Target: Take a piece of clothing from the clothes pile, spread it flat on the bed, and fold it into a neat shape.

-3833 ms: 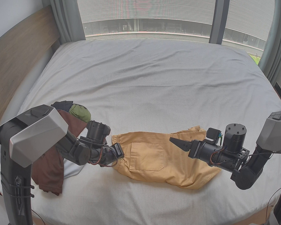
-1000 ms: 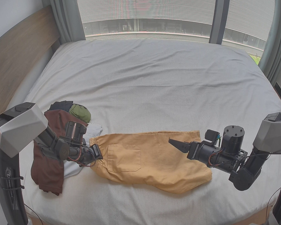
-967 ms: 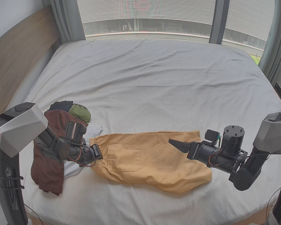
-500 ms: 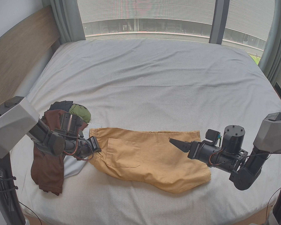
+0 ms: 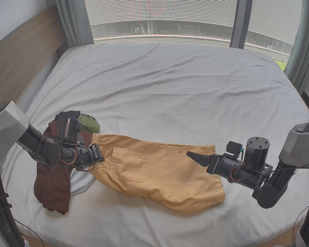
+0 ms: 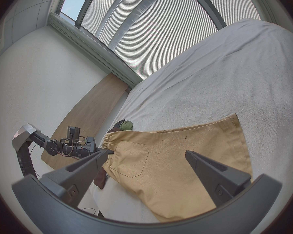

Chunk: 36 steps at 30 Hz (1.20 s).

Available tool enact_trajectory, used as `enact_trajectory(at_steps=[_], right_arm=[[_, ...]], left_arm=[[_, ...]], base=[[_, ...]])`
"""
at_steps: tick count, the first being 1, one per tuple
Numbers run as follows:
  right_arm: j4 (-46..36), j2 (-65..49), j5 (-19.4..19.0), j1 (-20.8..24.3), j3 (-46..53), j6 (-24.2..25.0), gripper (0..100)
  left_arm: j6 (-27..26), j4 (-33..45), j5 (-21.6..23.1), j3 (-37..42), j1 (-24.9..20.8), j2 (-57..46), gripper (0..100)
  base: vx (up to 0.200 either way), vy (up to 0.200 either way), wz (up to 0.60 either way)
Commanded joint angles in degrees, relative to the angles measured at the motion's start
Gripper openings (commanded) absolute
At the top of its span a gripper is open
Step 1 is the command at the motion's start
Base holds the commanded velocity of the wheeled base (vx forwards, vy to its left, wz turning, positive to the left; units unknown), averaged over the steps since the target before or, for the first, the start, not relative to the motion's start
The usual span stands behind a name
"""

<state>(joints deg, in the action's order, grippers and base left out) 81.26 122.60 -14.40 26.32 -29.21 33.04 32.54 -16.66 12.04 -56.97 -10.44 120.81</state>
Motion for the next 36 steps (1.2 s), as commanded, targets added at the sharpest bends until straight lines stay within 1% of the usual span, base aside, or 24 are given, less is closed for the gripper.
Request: enact_trajectory(at_steps=[1, 5, 7, 8, 9, 14, 22, 23, 24, 29, 32, 36], right_arm=[[0.0, -0.2, 0.0, -0.1, -0.1, 0.0, 100], [0.0, -0.2, 0.1, -0.3, -0.2, 0.0, 100], [0.0, -0.3, 0.1, -1.6, -0.4, -0.2, 100], [0.0, -0.3, 0.1, -1.6, -0.4, -0.2, 100], [0.0, -0.4, 0.1, -2.6, -0.6, -0.5, 100], [0.0, -1.0, 0.1, -5.0, -0.9, -1.7, 100], [-0.3, -2.4, 0.1, -7.8, -1.5, -1.8, 100], [-0.3, -2.4, 0.1, -7.8, -1.5, -1.8, 100], [-0.3, -2.6, 0.1, -8.5, -1.5, -1.8, 100], [-0.2, -2.7, 0.1, -9.6, -2.1, -1.8, 100], [-0.3, -2.7, 0.1, -10.5, -2.5, -1.8, 100], [-0.5, -2.8, 0.1, -11.3, -3.4, -1.8, 100]], left_arm=[[0.2, 0.1, 0.1, 0.2, -0.6, -2.0, 0], [0.6, -0.1, 0.3, -0.1, -3.5, -3.7, 0], [0.9, -0.6, 0.3, -0.4, -6.0, -3.9, 0], [0.9, -0.6, 0.3, -0.4, -6.0, -3.9, 0], [1.8, -0.8, 0.3, -1.0, -7.7, -3.9, 0], [4.3, -1.3, 0.3, -3.2, -11.4, -3.8, 0], [8.7, -1.6, 0.3, -7.5, -17.8, -3.3, 0], [8.7, -1.6, 0.3, -7.5, -17.8, -3.3, 0], [8.9, -1.8, 0.3, -8.1, -19.1, -3.2, 0], [9.0, -3.5, 0.3, -8.2, -21.5, -2.3, 0], [9.0, -6.0, 0.1, -8.2, -23.3, 0.0, 0], [10.2, -7.2, -0.9, -9.3, -25.2, 2.5, 0]], base=[[0.0, 0.0, 0.0], [0.0, 0.0, 0.0], [0.0, 0.0, 0.0], [0.0, 0.0, 0.0], [0.0, 0.0, 0.0], [0.0, 0.0, 0.0], [0.0, 0.0, 0.0], [0.0, 0.0, 0.0], [0.0, 0.0, 0.0], [0.0, 0.0, 0.0], [0.0, 0.0, 0.0], [0.0, 0.0, 0.0]])
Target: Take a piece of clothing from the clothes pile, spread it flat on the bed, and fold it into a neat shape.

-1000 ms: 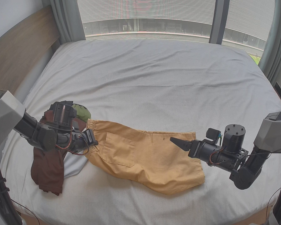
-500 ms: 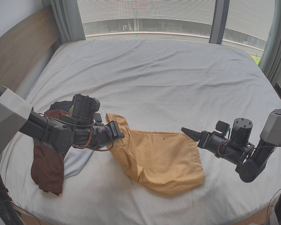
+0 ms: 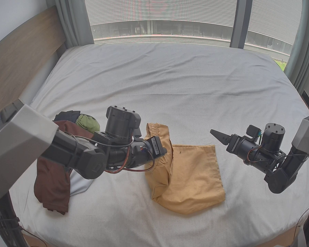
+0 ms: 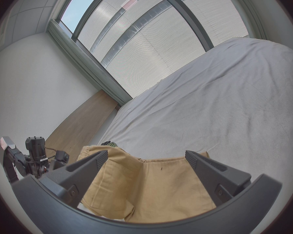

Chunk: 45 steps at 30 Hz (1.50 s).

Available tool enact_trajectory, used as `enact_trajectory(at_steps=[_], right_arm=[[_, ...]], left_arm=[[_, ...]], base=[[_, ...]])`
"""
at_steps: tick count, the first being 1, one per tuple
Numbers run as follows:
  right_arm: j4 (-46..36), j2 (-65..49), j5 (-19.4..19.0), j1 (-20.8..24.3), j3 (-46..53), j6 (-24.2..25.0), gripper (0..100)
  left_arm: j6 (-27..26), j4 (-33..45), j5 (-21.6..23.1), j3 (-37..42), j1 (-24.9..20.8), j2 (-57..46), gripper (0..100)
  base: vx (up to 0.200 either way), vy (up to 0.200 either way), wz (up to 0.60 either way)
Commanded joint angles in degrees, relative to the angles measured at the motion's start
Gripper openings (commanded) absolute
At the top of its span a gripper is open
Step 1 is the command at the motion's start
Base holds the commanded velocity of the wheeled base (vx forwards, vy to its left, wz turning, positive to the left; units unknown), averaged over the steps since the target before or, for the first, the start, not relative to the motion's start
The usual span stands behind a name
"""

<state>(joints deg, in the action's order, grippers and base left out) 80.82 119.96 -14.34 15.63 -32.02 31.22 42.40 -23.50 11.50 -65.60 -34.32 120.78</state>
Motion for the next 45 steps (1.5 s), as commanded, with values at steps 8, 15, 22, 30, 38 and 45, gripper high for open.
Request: enact_trajectory(at_steps=[8, 15, 22, 30, 38, 45], right_arm=[[-0.4, -1.0, -0.1, -1.7, -1.2, 0.0, 100], [-0.4, -1.0, -0.1, -2.1, -1.5, 0.0, 100], [-0.5, -1.0, -0.1, -2.8, -1.9, 0.0, 100], [-0.5, -0.9, -0.1, -2.9, -1.9, 0.0, 100], [-0.5, -0.9, -0.1, -2.9, -1.9, 0.0, 100], [-0.5, -0.9, -0.1, -2.9, -1.9, 0.0, 100]], left_arm=[[1.0, -4.4, -1.4, -2.0, -5.3, 7.1, 0], [3.3, -7.8, -1.6, -3.7, -7.3, 10.2, 0], [3.5, -8.5, -2.6, -6.4, -8.7, 13.6, 0], [3.7, -8.5, -2.5, -6.5, -9.0, 13.7, 0], [3.9, -8.3, -2.5, -6.6, -9.1, 13.9, 0], [3.9, -8.2, -2.5, -6.5, -9.2, 13.9, 0]], base=[[0.0, 0.0, 0.0], [0.0, 0.0, 0.0], [0.0, 0.0, 0.0], [0.0, 0.0, 0.0], [0.0, 0.0, 0.0], [0.0, 0.0, 0.0]])
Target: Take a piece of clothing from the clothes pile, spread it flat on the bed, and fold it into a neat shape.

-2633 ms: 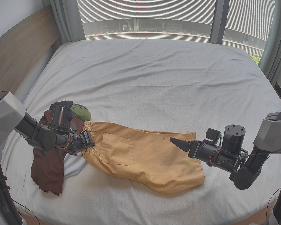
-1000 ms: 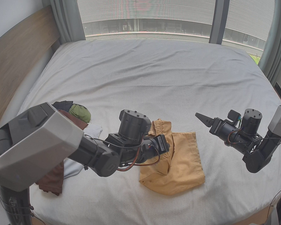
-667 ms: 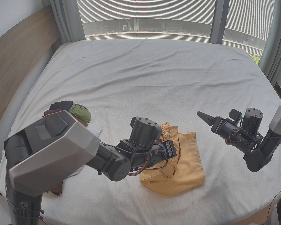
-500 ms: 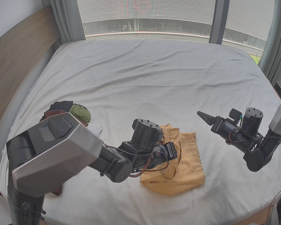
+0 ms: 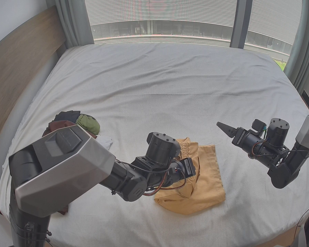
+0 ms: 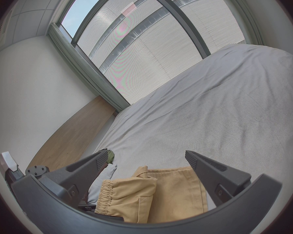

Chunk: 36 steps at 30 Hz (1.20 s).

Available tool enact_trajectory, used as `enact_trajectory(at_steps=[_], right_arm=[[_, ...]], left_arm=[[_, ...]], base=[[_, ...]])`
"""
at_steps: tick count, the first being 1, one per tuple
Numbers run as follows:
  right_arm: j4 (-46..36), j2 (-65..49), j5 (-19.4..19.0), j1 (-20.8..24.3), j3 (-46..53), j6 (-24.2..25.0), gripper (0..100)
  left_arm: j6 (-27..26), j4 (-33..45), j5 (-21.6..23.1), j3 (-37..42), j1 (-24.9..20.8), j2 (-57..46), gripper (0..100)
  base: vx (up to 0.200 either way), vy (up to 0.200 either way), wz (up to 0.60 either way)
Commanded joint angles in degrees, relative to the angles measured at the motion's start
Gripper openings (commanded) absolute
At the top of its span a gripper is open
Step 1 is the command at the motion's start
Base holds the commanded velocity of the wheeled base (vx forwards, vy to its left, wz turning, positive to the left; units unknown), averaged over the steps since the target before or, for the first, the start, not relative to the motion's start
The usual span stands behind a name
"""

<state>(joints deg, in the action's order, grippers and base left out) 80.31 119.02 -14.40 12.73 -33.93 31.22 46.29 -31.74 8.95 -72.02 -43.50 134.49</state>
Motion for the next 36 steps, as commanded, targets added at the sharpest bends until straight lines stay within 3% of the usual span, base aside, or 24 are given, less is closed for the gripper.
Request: enact_trajectory(at_steps=[1, 10, 11, 24, 33, 36], right_arm=[[0.1, 0.1, 0.0, 0.0, 0.0, 0.0, 100], [0.0, 0.1, 0.0, -0.1, -0.2, 0.0, 100], [0.1, 0.1, 0.0, -0.1, -0.2, 0.1, 100], [0.0, 0.2, 0.0, 0.0, 0.1, 0.0, 100], [-0.5, 0.3, 0.0, 0.7, 1.6, 0.0, 100], [-2.2, 0.1, 0.0, 1.3, 2.5, 0.0, 100]], left_arm=[[0.0, 0.0, 0.0, 0.0, -0.1, 0.2, 0], [0.0, 0.4, 0.0, 0.0, -0.3, 0.1, 0], [0.0, 0.4, 0.0, -0.1, -0.2, 0.2, 100], [-0.5, -0.3, -2.2, 0.0, -0.8, 0.9, 100], [-2.3, -0.5, -2.4, 7.2, 4.9, -8.2, 100], [-6.0, -1.7, -2.0, 12.9, 9.0, -12.6, 100]], base=[[0.0, 0.0, 0.0], [0.0, 0.0, 0.0], [0.0, 0.0, 0.0], [0.0, 0.0, 0.0], [0.0, 0.0, 0.0], [0.0, 0.0, 0.0]])
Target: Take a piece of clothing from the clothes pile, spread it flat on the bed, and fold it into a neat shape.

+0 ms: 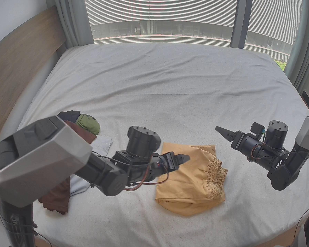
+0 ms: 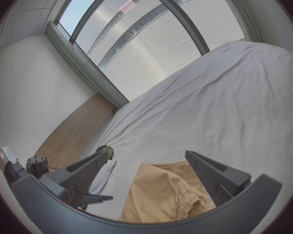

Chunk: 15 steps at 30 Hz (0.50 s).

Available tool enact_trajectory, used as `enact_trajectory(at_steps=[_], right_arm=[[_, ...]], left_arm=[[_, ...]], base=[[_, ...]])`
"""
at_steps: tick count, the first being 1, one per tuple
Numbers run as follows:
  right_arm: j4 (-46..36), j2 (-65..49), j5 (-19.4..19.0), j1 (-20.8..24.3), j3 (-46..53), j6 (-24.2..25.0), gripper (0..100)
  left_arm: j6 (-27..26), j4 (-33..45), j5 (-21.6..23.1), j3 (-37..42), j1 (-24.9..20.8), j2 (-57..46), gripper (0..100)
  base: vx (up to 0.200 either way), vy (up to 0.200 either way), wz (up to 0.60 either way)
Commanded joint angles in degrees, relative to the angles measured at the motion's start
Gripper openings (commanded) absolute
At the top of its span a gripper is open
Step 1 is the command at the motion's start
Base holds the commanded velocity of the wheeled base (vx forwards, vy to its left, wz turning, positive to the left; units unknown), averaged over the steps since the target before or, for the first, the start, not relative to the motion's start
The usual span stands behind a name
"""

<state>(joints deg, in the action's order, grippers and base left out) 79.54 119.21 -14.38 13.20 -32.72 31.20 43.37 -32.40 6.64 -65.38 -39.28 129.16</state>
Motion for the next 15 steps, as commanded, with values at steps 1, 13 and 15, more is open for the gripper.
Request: enact_trajectory(at_steps=[1, 13, 15], right_arm=[[-1.4, -0.1, 0.0, 0.9, 1.3, 0.0, 100], [-7.2, -0.7, 0.0, 3.0, 5.7, -2.3, 100], [-9.0, -1.5, 0.0, 3.0, 6.4, -3.5, 100]], left_arm=[[-3.1, -1.0, 0.3, 6.2, 4.7, -7.3, 100], [-7.3, -14.7, 8.0, 28.6, 16.5, -21.8, 100], [-8.4, -16.6, 9.9, 31.7, 18.4, -22.6, 100]], base=[[0.0, 0.0, 0.0], [0.0, 0.0, 0.0], [0.0, 0.0, 0.0]])
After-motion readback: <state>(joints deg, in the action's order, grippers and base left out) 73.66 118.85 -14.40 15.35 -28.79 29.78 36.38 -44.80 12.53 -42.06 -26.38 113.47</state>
